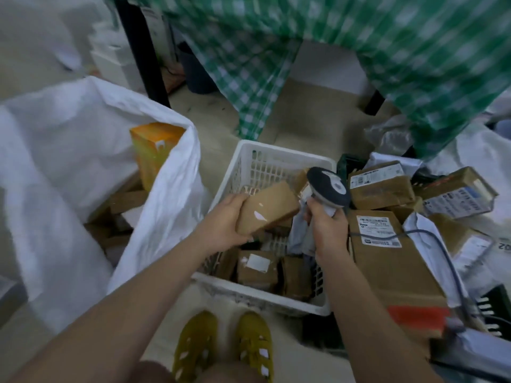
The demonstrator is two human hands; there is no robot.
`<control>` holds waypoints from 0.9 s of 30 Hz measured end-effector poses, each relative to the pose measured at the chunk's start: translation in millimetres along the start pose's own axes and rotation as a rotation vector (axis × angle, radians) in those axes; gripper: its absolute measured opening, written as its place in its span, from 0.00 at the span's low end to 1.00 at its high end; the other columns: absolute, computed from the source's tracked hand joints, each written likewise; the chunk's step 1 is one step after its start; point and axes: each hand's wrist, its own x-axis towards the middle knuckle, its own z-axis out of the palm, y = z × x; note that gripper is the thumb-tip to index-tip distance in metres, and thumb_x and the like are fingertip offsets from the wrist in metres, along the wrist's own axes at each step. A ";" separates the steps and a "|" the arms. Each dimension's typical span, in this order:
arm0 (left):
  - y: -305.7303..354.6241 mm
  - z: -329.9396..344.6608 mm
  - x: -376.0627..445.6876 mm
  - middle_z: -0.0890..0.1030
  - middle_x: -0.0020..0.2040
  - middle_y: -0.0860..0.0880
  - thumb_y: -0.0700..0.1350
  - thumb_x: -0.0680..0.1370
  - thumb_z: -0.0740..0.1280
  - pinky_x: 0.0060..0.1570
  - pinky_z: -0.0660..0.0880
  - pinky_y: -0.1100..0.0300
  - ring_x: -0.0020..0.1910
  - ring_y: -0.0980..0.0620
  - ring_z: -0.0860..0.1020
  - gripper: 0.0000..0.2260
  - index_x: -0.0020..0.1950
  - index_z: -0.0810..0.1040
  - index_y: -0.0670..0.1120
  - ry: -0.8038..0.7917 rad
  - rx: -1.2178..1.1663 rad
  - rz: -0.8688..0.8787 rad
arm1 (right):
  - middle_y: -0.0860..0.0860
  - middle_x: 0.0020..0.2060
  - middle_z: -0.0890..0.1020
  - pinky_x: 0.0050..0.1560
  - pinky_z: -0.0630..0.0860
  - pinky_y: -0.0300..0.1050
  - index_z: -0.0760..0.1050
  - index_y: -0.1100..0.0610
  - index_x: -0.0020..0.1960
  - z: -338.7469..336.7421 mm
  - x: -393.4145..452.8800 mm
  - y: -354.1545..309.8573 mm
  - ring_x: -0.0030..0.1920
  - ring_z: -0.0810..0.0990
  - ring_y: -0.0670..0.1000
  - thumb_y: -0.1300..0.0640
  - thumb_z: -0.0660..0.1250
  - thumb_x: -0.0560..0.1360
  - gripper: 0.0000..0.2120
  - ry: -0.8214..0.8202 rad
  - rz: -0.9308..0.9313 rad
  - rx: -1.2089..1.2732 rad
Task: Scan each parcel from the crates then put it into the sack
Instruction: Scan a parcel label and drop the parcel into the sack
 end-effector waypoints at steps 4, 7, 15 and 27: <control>-12.6 -8.2 -63.2 0.68 0.67 0.44 0.48 0.69 0.74 0.54 0.72 0.53 0.63 0.43 0.69 0.36 0.74 0.62 0.45 -0.114 0.599 0.226 | 0.54 0.56 0.79 0.51 0.73 0.47 0.68 0.58 0.70 -1.5 -38.6 9.0 0.49 0.78 0.52 0.55 0.70 0.76 0.25 -0.077 -0.007 -0.202; -28.9 0.1 -96.7 0.75 0.57 0.42 0.49 0.66 0.76 0.42 0.79 0.51 0.51 0.42 0.75 0.35 0.69 0.65 0.45 -0.075 0.719 0.395 | 0.54 0.56 0.79 0.50 0.73 0.47 0.69 0.59 0.70 2.1 -64.6 26.4 0.49 0.78 0.52 0.54 0.70 0.76 0.25 -0.201 -0.002 -0.376; -58.3 6.6 -128.6 0.71 0.61 0.44 0.51 0.67 0.77 0.53 0.77 0.49 0.57 0.45 0.71 0.33 0.67 0.68 0.47 0.037 0.501 0.357 | 0.57 0.58 0.80 0.50 0.72 0.50 0.73 0.58 0.64 23.7 -81.0 62.4 0.56 0.77 0.59 0.54 0.71 0.75 0.20 -0.358 -0.031 -0.731; -33.5 2.5 -124.1 0.76 0.61 0.44 0.57 0.78 0.65 0.50 0.81 0.49 0.51 0.48 0.79 0.23 0.68 0.67 0.46 -0.107 -0.658 -0.857 | 0.57 0.60 0.79 0.59 0.75 0.61 0.72 0.58 0.66 16.1 -75.0 86.0 0.59 0.77 0.60 0.58 0.74 0.72 0.24 -0.270 -0.039 -0.600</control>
